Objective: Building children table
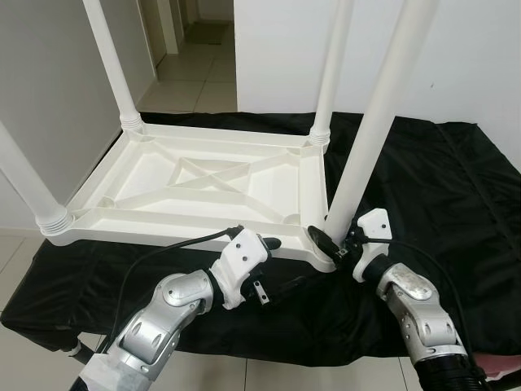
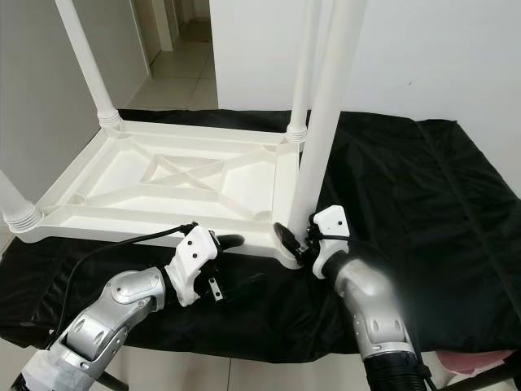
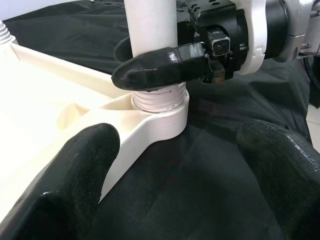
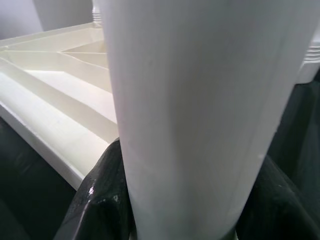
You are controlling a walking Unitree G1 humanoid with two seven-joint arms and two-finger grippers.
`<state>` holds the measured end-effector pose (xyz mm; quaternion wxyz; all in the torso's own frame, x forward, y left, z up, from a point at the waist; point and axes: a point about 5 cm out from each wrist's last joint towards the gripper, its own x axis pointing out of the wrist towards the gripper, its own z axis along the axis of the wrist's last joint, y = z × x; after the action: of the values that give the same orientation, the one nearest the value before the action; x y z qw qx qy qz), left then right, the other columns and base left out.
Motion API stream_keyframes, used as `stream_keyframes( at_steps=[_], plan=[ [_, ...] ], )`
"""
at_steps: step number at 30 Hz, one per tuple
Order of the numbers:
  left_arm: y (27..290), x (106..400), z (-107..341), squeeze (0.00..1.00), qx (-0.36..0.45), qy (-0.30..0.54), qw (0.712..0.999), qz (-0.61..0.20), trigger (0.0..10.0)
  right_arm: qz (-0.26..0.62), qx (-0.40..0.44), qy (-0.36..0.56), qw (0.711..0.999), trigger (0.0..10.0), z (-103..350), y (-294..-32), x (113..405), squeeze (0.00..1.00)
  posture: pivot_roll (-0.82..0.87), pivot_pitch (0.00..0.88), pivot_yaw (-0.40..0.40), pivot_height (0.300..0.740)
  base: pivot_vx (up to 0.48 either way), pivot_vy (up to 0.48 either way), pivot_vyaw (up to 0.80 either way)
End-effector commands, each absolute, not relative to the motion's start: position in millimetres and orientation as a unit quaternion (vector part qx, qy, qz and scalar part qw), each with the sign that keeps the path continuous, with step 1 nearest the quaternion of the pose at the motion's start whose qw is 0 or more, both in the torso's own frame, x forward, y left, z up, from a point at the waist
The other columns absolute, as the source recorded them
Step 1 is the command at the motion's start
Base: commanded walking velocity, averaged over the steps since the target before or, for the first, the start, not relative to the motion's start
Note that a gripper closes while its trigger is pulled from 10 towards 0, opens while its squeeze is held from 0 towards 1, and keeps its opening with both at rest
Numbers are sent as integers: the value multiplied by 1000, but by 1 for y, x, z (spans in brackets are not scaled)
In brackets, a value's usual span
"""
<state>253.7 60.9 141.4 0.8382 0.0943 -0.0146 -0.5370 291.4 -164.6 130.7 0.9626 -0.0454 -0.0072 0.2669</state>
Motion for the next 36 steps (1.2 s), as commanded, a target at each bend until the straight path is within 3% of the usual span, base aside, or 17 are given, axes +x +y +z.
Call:
stream_keyframes(
  at_steps=[1, 14, 19, 30, 31, 32, 33, 36],
  plan=[
    [61, 250, 141, 0, 103, -16, 825, -555, 10000, 229, -30, 36, 972, 10000, 114, -159, 288, 0, -96, 11, 34, 740, 0, 0, 0],
    [61, 249, 141, 0, 102, -14, 825, -556, 10000, 92, 16, 50, 994, 10000, 112, -138, 283, 0, -102, 23, 32, 740, 0, 0, 0],
    [61, 249, 140, 0, 100, -12, 826, -555, 10000, -27, 86, 46, 995, 10000, 112, -119, 279, 0, -96, 35, 29, 740, 0, 0, 0],
    [61, 248, 139, 0, 101, -9, 825, -556, 10000, -13, 76, 47, 996, 10000, 115, -116, 276, 0, -101, 44, 30, 740, 0, 0, 0],
    [61, 248, 139, 0, 100, -9, 825, -556, 10000, -7, 72, 44, 996, 10000, 115, -117, 276, 443, -102, 44, 30, 740, 0, 0, 0],
    [61, 248, 139, 0, 100, -9, 825, -556, 10000, -3, 71, 41, 997, 10000, 115, -117, 276, 443, -101, 43, 31, 740, 0, 0, 0],
    [61, 248, 139, 0, 100, -8, 825, -556, 10000, 0, 70, 40, 997, 10000, 115, -118, 276, 1000, -101, 43, 31, 740, 0, 0, 0],
    [61, 247, 138, 0, 104, -8, 824, -557, 10000, 18, 69, 24, 997, 10000, 119, -121, 274, 1000, -100, 49, 30, 740, 0, 0, 0]
  ],
)
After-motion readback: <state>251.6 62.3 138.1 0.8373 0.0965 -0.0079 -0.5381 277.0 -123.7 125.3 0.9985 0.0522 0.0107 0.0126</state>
